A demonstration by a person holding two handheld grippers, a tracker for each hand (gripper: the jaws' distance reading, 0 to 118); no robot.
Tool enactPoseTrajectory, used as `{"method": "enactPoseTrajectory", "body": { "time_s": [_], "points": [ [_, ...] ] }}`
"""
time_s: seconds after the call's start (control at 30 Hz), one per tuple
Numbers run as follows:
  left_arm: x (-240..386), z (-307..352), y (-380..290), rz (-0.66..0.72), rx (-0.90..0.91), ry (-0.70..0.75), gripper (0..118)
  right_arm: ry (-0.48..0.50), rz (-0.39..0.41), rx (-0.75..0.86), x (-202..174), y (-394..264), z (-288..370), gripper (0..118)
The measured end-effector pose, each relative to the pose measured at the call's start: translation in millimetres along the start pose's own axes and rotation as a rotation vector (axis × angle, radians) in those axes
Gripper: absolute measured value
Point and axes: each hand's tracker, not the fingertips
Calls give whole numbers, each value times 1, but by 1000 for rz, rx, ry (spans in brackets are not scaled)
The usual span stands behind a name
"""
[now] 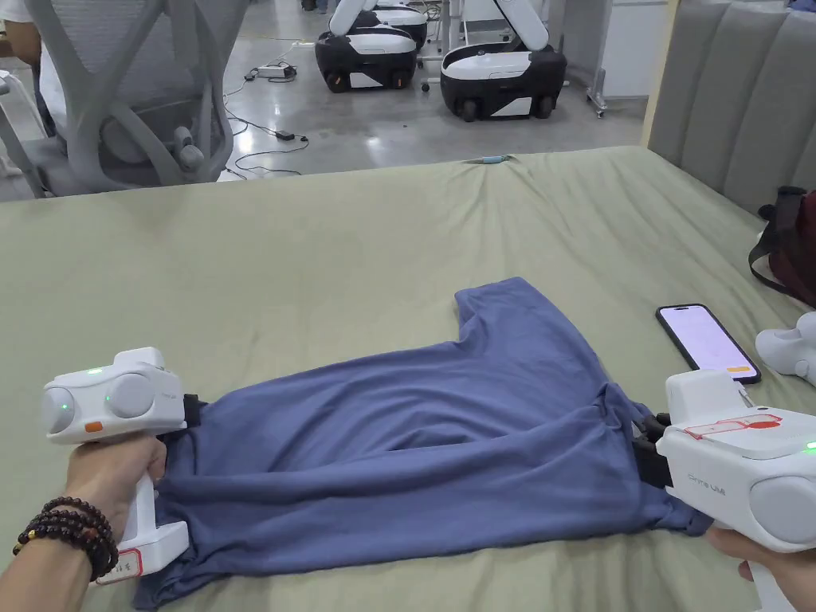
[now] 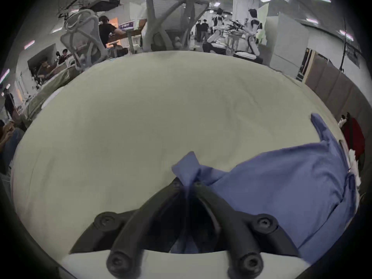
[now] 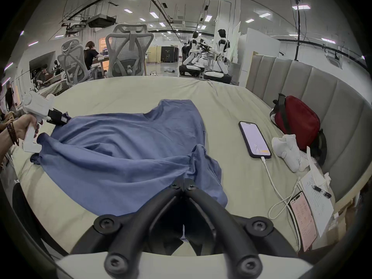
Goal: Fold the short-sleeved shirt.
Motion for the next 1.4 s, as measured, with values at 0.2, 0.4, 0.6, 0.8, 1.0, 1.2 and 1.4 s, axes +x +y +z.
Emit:
{"method": "enactPoseTrajectory", "body": {
  "time_s": [0.2, 0.4, 0.6, 0.8, 1.0, 1.2, 1.4],
  "points": [
    [-2, 11, 3, -5, 29, -23, 2, 19, 15, 9, 4, 23, -12, 0],
    [-3, 22, 12, -19, 67, -33, 2, 23, 9, 39, 29, 102, -80, 87],
    [-5, 25, 19, -20, 84, -48, 2, -16, 33, -138, 41, 145, -178, 86],
    [-9, 19, 20, -6, 78, -68, 2, 2, 20, -302, 35, 137, -235, 68],
    [-5, 11, 17, -27, 69, -50, 2, -56, 124, -303, 8, 135, -228, 0],
    [-5, 23, 15, -37, 85, -46, 2, -39, 32, -229, 23, 144, -213, 0],
    [-8, 82, 8, -64, 189, -68, 2, -13, 38, -63, 19, 154, -111, 0]
  ]
}}
